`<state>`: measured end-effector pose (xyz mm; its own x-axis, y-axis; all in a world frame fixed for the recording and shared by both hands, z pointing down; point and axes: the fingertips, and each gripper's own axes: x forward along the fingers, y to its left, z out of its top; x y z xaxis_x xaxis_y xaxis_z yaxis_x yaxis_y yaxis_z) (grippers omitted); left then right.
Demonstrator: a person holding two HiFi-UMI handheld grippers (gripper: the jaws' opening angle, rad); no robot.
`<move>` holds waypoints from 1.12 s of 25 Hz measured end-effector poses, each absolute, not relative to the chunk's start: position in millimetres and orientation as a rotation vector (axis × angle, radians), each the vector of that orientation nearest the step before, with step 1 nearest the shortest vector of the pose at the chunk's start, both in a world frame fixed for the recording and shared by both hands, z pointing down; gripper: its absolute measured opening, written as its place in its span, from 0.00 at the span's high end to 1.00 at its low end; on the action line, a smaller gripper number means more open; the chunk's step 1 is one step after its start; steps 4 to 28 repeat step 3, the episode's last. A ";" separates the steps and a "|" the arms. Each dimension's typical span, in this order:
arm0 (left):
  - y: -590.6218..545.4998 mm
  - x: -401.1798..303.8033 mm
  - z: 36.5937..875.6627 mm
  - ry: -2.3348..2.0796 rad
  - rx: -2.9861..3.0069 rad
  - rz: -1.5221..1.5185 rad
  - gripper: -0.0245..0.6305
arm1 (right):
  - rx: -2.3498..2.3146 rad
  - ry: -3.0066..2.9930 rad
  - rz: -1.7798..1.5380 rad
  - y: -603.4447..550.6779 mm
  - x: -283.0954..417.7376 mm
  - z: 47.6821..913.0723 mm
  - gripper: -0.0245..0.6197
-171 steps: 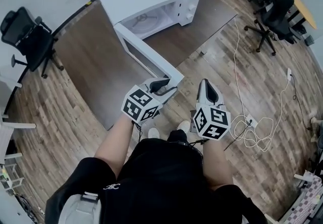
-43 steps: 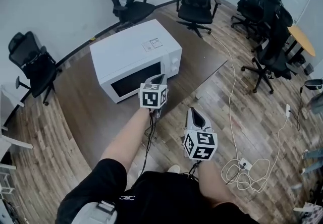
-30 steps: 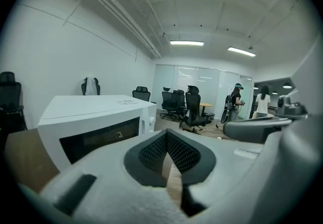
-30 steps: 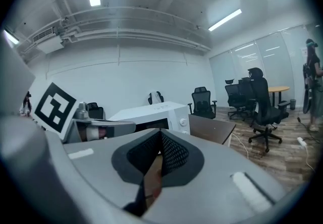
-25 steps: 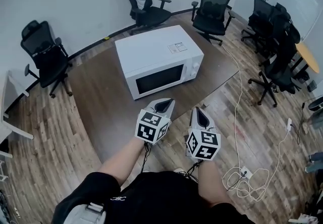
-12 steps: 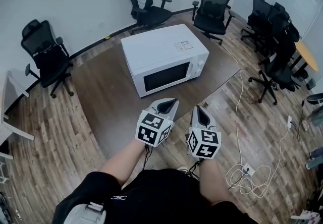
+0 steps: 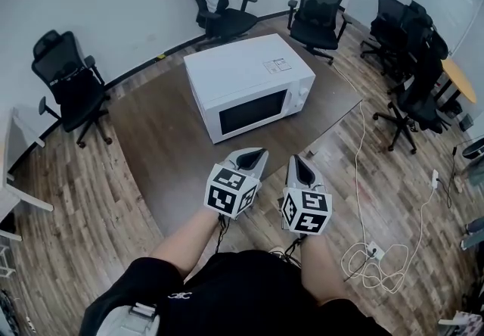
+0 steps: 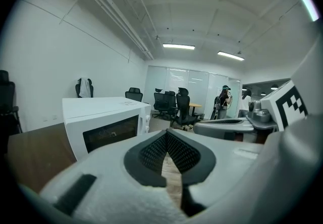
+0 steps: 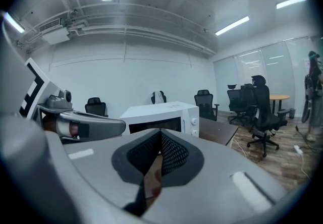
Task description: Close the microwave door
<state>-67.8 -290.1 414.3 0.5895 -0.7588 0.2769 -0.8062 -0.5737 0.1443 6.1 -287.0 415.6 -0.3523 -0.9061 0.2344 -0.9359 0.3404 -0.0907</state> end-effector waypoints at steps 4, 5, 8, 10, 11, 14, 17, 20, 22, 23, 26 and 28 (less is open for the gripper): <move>-290.0 -69.8 417.3 -1.286 2.566 0.280 0.94 | 1.700 -2.452 0.313 -287.6 3.4 415.9 0.95; -290.0 -69.8 417.3 -1.286 2.566 0.280 0.94 | 1.700 -2.452 0.313 -287.6 3.4 415.9 0.95; -290.0 -69.8 417.3 -1.286 2.566 0.280 0.94 | 1.700 -2.452 0.313 -287.6 3.4 415.9 0.95; -290.0 -69.8 417.3 -1.286 2.566 0.280 0.94 | 1.700 -2.452 0.313 -287.6 3.4 415.9 0.95; -290.0 -69.8 417.3 -1.286 2.566 0.280 0.94 | 1.700 -2.452 0.313 -287.6 3.4 415.9 0.95; -290.0 -69.8 417.3 -1.286 2.566 0.280 0.94 | 1.700 -2.452 0.313 -287.6 3.4 415.9 0.95; -290.0 -69.8 417.3 -1.286 2.566 0.280 0.94 | 1.700 -2.452 0.313 -287.6 3.4 415.9 0.95; -290.0 -69.8 417.3 -1.286 2.566 0.280 0.94 | 1.700 -2.452 0.313 -287.6 3.4 415.9 0.95; -290.0 -69.8 417.3 -1.286 2.566 0.280 0.94 | 1.700 -2.452 0.313 -287.6 3.4 415.9 0.95; -290.0 -69.8 417.3 -1.286 2.566 0.280 0.94 | 1.700 -2.452 0.313 -287.6 3.4 415.9 0.95; -290.0 -69.8 417.3 -1.286 2.566 0.280 0.94 | 1.700 -2.452 0.313 -287.6 3.4 415.9 0.95; -290.0 -69.8 417.3 -1.286 2.566 0.280 0.94 | 1.700 -2.452 0.313 -287.6 3.4 415.9 0.95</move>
